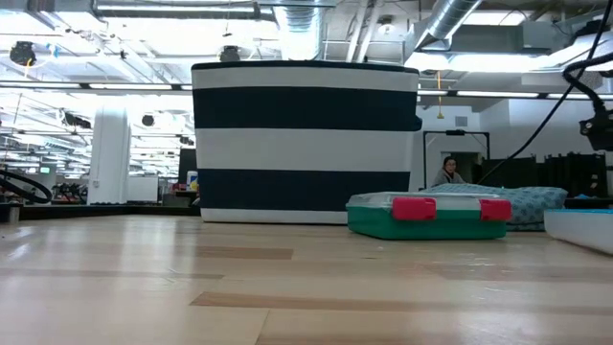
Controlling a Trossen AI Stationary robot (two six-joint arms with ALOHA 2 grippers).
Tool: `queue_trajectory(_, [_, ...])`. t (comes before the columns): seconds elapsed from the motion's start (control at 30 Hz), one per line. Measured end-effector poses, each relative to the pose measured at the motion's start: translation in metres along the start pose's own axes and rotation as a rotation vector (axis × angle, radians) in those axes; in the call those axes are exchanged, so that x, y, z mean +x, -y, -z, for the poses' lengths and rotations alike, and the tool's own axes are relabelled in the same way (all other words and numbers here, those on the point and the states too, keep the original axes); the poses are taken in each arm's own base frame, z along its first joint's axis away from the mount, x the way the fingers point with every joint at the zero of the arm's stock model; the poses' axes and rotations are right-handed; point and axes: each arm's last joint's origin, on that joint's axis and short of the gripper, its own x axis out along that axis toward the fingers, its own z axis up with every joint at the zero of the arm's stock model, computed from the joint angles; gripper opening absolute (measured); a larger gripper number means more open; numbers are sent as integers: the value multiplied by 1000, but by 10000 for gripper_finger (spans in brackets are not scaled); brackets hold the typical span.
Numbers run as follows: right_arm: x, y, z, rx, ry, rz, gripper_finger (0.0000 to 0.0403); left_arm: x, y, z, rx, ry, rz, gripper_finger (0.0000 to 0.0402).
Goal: Pick & place medical supplies in basket/bin
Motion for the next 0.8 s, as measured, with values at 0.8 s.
queue_trajectory(0.8, [-2, -28, -30, -171, 74, -232, 0, 0, 0, 0, -9, -4, 5, 199])
